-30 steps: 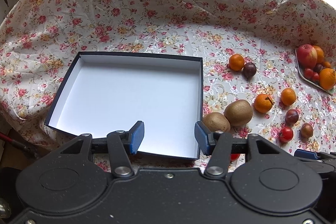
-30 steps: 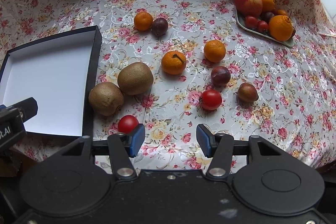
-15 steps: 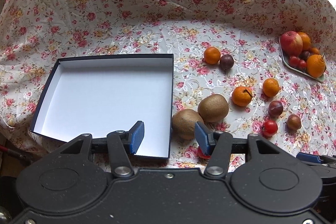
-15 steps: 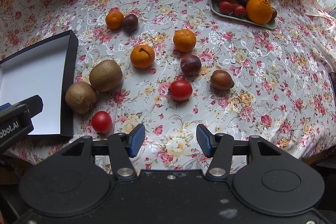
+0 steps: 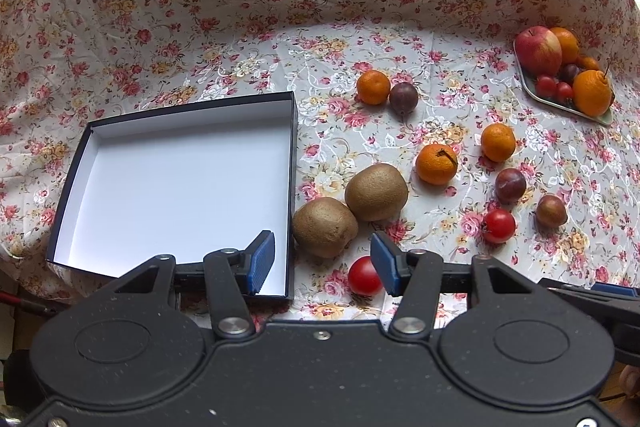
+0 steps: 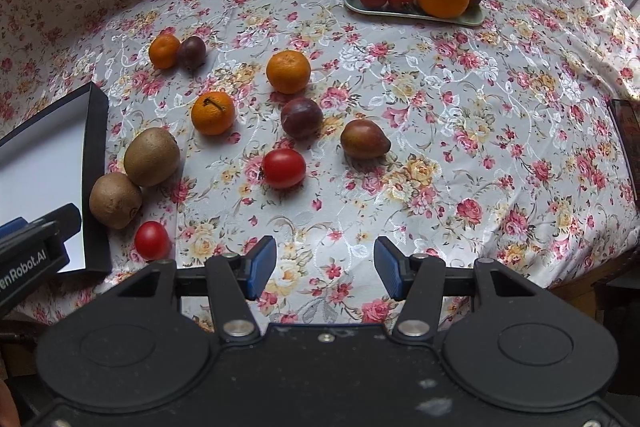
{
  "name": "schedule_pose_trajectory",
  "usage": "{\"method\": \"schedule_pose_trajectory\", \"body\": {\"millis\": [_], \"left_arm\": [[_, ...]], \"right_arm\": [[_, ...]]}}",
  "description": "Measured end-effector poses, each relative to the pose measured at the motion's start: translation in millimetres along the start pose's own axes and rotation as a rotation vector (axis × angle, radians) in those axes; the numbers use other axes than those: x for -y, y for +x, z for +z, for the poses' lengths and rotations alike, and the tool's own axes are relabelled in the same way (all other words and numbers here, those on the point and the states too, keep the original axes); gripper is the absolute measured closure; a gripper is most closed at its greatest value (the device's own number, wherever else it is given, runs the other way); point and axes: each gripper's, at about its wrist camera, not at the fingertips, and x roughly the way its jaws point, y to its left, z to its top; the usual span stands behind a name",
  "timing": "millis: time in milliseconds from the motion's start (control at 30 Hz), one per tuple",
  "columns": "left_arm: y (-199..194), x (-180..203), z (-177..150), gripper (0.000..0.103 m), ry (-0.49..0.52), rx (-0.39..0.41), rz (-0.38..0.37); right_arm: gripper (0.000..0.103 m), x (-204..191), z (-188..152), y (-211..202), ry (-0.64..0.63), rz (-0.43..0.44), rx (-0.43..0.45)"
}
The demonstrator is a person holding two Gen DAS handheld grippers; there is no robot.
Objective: Organize fruits
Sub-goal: 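Move left tool toward a brown kiwi while right tool approaches the dark red pear, then close left gripper on the brown kiwi while right gripper closes on the dark red pear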
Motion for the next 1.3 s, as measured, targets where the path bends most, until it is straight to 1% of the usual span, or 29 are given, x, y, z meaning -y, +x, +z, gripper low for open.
{"method": "schedule_pose_trajectory", "body": {"millis": [67,200,267,467,533,633,700,767,833,900,1033,1200,1300], "left_arm": [[3,0,1,0.043,-0.005,-0.018,0.001],[9,-3,4,0.043,-0.045,-0.059,-0.022],[11,-4,5,0.043,-0.055,-0.065,-0.031],[17,2,14,0.043,-0.013,-0.102,-0.023],[17,4,24,0.043,-0.025,-0.101,-0.043],[17,8,43,0.043,-0.029,-0.101,-0.116],[20,13,53,0.043,-0.026,-0.099,-0.136],[24,21,62,0.043,-0.008,-0.091,-0.132],[32,29,69,0.043,0.022,-0.093,-0.128],[41,34,72,0.043,0.046,-0.107,-0.132],[62,36,74,0.043,0.082,-0.132,-0.150],[88,33,71,0.043,0.088,-0.181,-0.160],[97,30,68,0.043,0.083,-0.193,-0.145]], "right_arm": [[0.047,6,1,2,0.012,-0.003,-0.005],[0.047,20,4,6,0.042,-0.011,-0.021],[0.047,27,6,7,0.062,-0.006,-0.029],[0.048,51,17,3,0.124,-0.008,-0.028],[0.048,63,22,1,0.170,0.022,-0.039],[0.048,78,34,-2,0.238,0.093,-0.063],[0.048,86,41,-4,0.274,0.109,-0.060],[0.048,91,50,-4,0.291,0.099,-0.046],[0.048,92,56,1,0.306,0.076,-0.041],[0.048,90,62,9,0.322,0.060,-0.056],[0.048,77,75,25,0.302,0.061,-0.080],[0.049,64,78,39,0.268,0.061,-0.066],[0.049,64,76,45,0.272,0.051,-0.068]]}}
